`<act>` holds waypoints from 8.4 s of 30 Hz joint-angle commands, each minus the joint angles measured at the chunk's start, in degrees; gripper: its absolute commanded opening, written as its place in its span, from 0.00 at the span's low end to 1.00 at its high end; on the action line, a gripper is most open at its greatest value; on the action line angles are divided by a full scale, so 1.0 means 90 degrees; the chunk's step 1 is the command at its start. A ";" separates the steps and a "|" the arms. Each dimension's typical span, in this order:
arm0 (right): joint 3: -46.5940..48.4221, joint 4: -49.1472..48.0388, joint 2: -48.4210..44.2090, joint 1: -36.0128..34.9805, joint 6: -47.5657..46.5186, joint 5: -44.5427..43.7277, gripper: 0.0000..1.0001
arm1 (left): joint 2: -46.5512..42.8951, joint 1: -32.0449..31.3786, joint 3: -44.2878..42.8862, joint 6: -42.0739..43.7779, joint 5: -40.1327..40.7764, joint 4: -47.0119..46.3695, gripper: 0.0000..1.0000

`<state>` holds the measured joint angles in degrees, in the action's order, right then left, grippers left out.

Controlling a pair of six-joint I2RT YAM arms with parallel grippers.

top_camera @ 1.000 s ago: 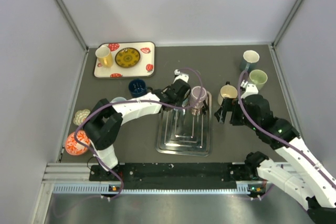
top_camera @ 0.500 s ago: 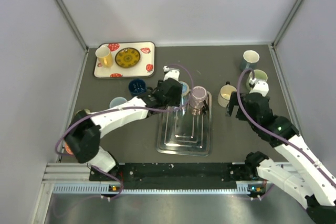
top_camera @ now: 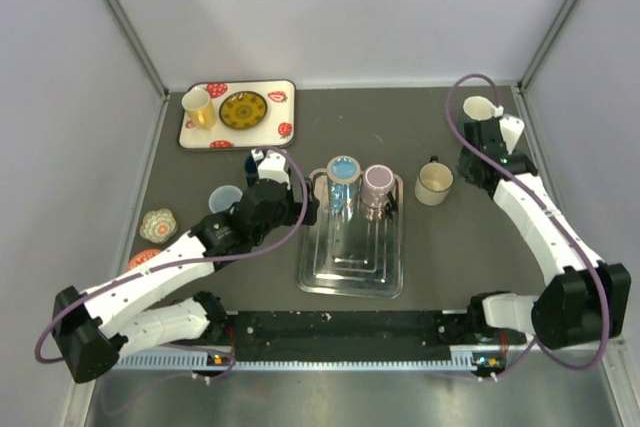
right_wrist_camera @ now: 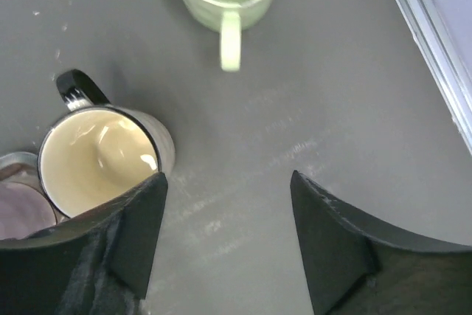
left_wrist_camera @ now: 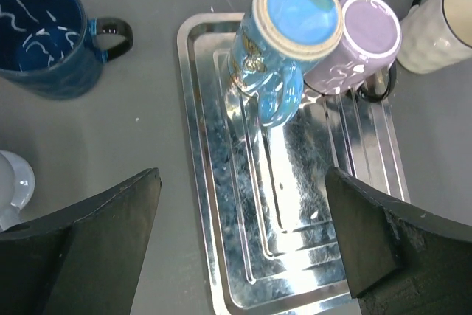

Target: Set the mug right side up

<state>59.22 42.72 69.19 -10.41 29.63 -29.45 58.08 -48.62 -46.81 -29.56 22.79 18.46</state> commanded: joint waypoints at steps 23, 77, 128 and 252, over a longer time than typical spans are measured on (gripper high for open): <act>0.0665 -0.2198 0.2312 0.1118 -0.1280 0.0861 0.58 | -0.0429 0.0021 0.0591 -0.0104 -0.0647 -0.0185 0.99; 0.0276 -0.1749 0.1659 0.1440 -0.0792 0.1056 0.00 | -0.0380 0.0021 0.0591 -0.0260 -0.1086 -0.0283 0.97; -0.0096 -0.1495 0.1756 0.1343 -0.0762 0.1055 0.31 | -0.0331 0.0012 0.0894 -0.0475 -0.1516 -0.0498 0.96; -0.0712 -0.0901 -0.3850 -0.3081 0.0303 0.3031 0.63 | -0.1621 -0.0232 0.0856 0.0032 -0.1245 -0.1267 0.00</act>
<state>48.36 17.85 35.55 -37.45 39.40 12.71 44.21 -50.72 -33.67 -38.72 -1.23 -15.35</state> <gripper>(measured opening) 0.633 0.215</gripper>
